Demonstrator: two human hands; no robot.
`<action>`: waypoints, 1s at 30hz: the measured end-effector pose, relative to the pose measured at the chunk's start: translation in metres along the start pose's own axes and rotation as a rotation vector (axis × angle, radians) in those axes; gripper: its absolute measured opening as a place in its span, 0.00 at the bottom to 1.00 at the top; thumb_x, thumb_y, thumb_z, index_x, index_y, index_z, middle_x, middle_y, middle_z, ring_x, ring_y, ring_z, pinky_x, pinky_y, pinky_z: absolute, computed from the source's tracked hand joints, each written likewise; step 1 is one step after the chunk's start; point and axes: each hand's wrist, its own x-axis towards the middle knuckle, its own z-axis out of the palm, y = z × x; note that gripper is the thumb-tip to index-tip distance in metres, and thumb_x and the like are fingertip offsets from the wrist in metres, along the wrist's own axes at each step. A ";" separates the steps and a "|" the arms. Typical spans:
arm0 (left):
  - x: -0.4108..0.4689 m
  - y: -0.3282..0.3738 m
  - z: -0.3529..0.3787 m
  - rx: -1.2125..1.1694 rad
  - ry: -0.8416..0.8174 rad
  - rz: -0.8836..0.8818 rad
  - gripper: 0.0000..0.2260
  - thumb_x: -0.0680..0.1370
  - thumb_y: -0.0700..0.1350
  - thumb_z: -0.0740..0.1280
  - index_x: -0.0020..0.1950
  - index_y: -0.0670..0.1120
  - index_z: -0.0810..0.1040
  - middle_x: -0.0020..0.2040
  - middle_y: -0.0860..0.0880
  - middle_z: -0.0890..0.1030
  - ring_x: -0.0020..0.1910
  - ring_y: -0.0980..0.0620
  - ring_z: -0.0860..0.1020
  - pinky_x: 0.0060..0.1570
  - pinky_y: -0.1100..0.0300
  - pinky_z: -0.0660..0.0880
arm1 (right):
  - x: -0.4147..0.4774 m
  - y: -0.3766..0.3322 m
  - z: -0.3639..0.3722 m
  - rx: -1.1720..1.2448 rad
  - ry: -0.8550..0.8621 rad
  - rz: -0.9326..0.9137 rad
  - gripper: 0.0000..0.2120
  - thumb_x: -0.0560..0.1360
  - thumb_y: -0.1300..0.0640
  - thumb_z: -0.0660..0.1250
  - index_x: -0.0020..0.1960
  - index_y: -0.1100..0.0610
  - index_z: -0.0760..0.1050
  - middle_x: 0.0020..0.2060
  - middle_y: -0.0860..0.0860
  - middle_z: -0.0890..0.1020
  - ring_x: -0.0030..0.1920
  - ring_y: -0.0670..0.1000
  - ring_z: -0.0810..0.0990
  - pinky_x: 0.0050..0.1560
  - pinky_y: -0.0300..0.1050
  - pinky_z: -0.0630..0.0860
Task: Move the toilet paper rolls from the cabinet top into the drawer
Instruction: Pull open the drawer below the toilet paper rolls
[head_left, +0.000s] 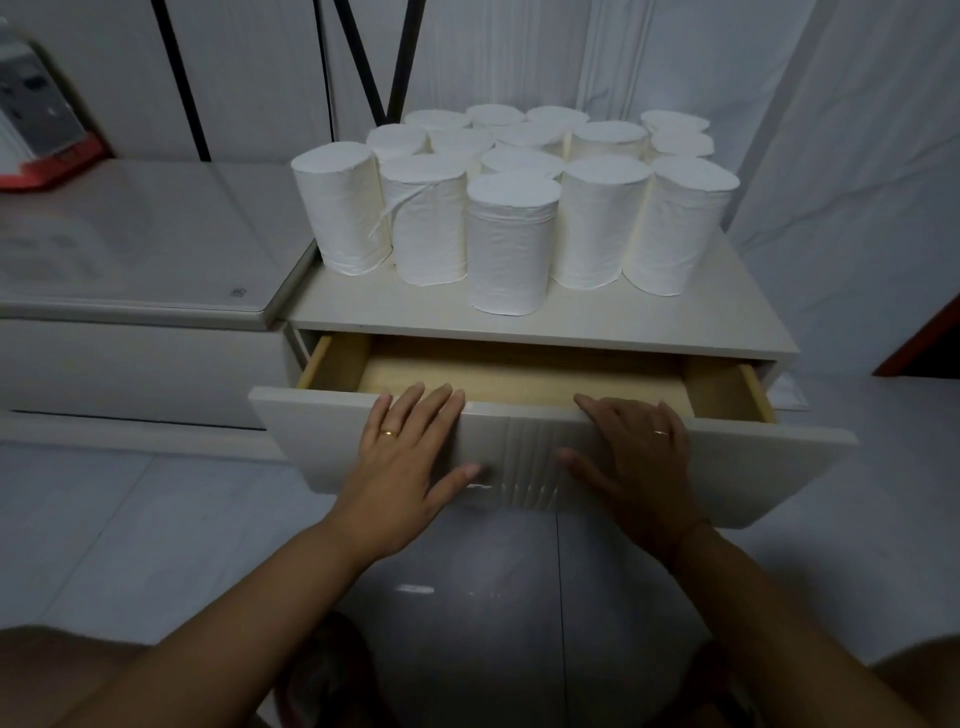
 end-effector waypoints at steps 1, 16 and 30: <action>-0.004 0.000 -0.001 -0.002 -0.012 0.001 0.33 0.77 0.68 0.43 0.78 0.53 0.49 0.79 0.53 0.53 0.77 0.53 0.45 0.75 0.53 0.35 | -0.004 -0.002 -0.001 0.003 -0.004 -0.001 0.40 0.71 0.28 0.41 0.68 0.54 0.69 0.60 0.53 0.76 0.63 0.55 0.71 0.71 0.57 0.53; -0.055 0.030 -0.024 0.003 -0.125 -0.042 0.36 0.74 0.70 0.38 0.78 0.55 0.47 0.79 0.55 0.51 0.77 0.56 0.43 0.73 0.54 0.32 | -0.068 -0.024 -0.019 0.033 -0.080 0.021 0.35 0.72 0.33 0.44 0.72 0.51 0.63 0.67 0.50 0.71 0.69 0.51 0.64 0.73 0.51 0.44; -0.097 0.046 -0.038 -0.046 -0.153 -0.037 0.36 0.74 0.71 0.40 0.77 0.55 0.52 0.77 0.55 0.59 0.76 0.56 0.50 0.73 0.56 0.35 | -0.111 -0.042 -0.036 -0.012 -0.210 0.045 0.37 0.69 0.31 0.48 0.74 0.45 0.54 0.71 0.45 0.61 0.72 0.47 0.55 0.72 0.45 0.35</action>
